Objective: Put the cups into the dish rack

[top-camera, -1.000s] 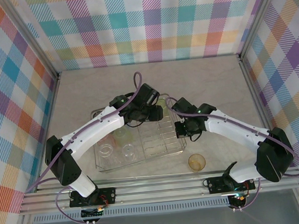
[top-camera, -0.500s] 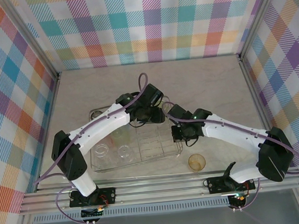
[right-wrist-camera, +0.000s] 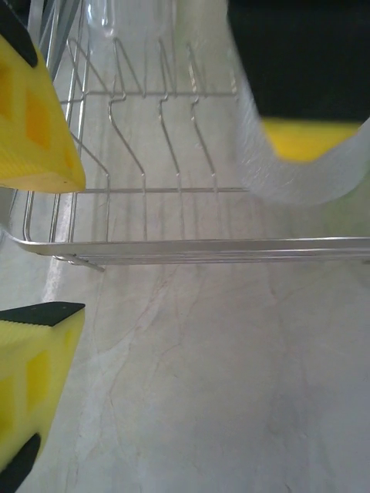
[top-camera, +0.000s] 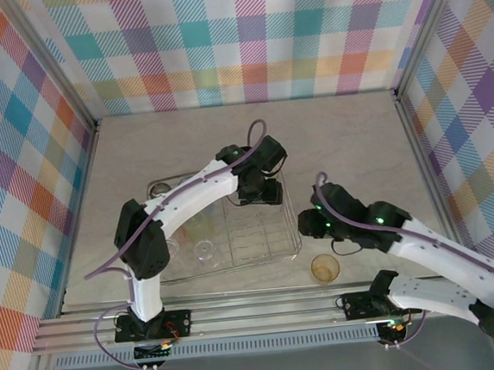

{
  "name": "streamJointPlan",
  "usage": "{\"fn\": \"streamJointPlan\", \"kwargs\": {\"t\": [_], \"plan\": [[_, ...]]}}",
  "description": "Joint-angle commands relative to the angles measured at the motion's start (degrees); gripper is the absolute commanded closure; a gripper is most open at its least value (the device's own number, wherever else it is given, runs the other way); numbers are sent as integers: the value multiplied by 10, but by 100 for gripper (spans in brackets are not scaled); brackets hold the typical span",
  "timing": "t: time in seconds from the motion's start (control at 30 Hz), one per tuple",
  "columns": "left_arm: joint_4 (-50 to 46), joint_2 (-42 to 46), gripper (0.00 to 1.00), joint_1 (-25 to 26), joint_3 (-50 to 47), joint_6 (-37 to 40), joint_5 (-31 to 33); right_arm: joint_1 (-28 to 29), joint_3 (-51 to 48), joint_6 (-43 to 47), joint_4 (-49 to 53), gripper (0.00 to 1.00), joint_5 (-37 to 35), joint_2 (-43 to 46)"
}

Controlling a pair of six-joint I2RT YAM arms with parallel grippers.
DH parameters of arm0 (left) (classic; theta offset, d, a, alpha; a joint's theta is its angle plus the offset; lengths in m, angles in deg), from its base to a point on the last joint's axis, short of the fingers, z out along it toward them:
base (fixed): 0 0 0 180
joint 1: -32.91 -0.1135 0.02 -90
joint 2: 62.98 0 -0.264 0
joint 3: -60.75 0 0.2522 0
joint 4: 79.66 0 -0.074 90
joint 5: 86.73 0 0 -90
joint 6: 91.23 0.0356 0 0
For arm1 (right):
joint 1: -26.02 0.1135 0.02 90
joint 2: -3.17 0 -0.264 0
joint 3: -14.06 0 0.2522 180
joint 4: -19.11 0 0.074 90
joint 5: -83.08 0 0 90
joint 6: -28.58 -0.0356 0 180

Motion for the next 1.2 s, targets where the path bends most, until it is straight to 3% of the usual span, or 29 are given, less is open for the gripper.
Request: {"fn": "streamJointPlan", "kwargs": {"t": [0.0,0.23,0.6,1.17], "plan": [[-66,-32,87,17,53,18,18,1,-27,7,10,57,-50,57],[-135,-100,83,21,126,24,65,1,-39,21,47,51,-83,109],[-164,-147,79,15,162,37,86,1,-58,29,45,50,-85,117],[-156,-197,48,-19,207,74,73,1,-52,45,45,47,-79,94]]}}
